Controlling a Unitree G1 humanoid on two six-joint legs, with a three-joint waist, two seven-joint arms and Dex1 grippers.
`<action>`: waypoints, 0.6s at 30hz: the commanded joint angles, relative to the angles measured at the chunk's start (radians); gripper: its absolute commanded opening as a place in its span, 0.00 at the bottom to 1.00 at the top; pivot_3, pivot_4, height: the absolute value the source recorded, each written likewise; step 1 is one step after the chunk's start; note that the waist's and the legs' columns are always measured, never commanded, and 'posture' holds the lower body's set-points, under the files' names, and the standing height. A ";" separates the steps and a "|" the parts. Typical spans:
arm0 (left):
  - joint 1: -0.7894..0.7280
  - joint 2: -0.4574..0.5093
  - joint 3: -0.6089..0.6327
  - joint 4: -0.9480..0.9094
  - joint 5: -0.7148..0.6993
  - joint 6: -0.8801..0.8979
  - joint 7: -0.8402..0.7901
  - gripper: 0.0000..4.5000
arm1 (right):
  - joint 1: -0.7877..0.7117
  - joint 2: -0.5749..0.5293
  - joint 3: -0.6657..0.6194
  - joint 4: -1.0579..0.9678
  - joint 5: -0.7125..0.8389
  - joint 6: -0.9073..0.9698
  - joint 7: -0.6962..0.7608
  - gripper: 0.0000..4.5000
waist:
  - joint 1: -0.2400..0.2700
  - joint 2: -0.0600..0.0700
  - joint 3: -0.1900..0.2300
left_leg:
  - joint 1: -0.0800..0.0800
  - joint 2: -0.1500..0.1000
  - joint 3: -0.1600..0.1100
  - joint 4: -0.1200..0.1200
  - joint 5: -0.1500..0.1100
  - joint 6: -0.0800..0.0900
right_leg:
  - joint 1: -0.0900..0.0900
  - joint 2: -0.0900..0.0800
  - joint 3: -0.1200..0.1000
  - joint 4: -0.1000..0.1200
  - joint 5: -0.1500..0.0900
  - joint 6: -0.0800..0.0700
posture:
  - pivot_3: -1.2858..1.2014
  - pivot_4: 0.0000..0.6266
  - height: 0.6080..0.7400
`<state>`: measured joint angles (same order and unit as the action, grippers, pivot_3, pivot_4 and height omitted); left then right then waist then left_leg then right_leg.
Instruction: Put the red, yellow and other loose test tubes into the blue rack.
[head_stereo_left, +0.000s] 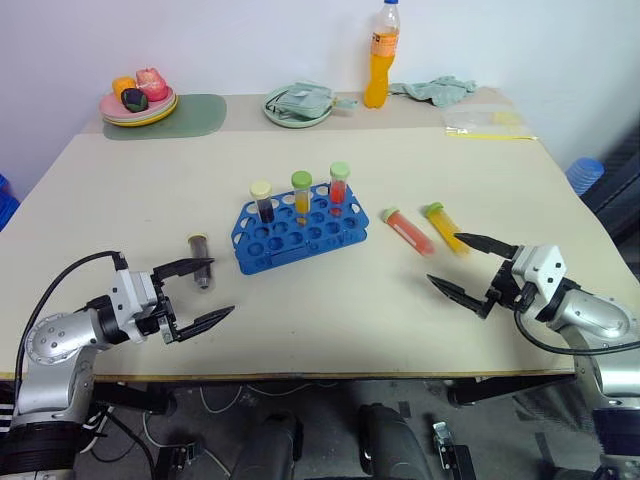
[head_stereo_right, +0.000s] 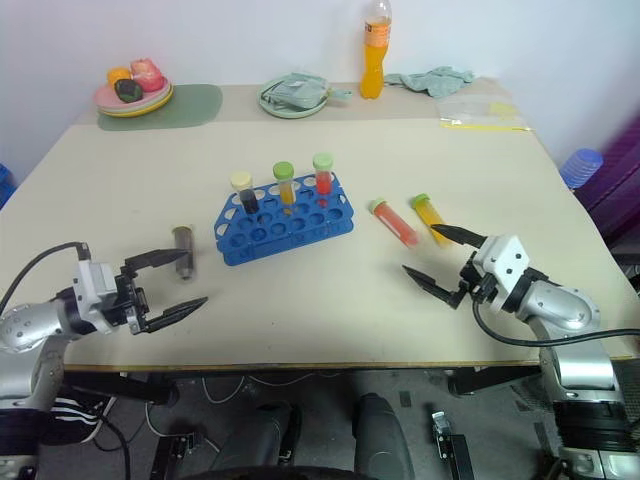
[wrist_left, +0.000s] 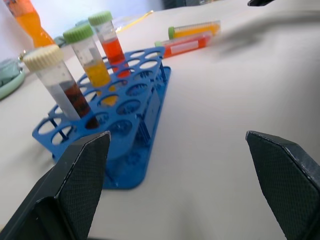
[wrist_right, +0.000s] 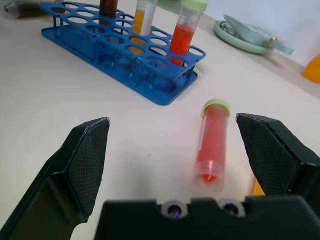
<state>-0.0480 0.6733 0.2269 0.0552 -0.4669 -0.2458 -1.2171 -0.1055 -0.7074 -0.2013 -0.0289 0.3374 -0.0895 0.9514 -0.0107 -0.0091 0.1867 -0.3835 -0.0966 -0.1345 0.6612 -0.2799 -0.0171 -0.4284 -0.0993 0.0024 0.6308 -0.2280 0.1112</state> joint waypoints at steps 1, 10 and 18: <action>-0.005 -0.008 -0.011 -0.034 -0.001 -0.006 0.009 0.99 | -0.012 -0.013 -0.025 -0.028 0.014 -0.004 -0.004 1.00 | 0.000 0.000 0.000 | 0.000 0.000 0.000 0.000 0.000 0.000 | 0.000 0.000 0.000 0.000 0.000 0.000 | 0.52 0.24 1.00; -0.105 -0.010 -0.038 0.016 -0.002 -0.007 -0.007 0.99 | 0.000 -0.008 -0.044 -0.075 0.033 0.058 -0.058 1.00 | 0.001 0.000 0.000 | 0.000 0.000 0.000 0.000 0.000 0.000 | 0.000 0.000 0.000 0.000 0.000 0.000 | 0.52 0.24 1.00; -0.103 -0.030 -0.028 -0.004 -0.007 -0.010 0.032 0.99 | -0.114 0.029 -0.004 -0.064 0.024 0.105 -0.116 1.00 | -0.003 0.000 0.000 | 0.002 0.002 0.002 -0.001 0.000 0.000 | 0.000 0.002 0.002 0.000 0.000 -0.001 | 0.52 0.24 1.00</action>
<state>-0.1556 0.6431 0.1807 0.0804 -0.4663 -0.2462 -1.1957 -0.2025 -0.6814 -0.2022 -0.0730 0.3554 0.0100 0.8491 -0.0134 -0.0088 0.1868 -0.3817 -0.0946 -0.1323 0.6602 -0.2799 -0.0171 -0.4284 -0.0975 0.0048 0.6308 -0.2276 0.1105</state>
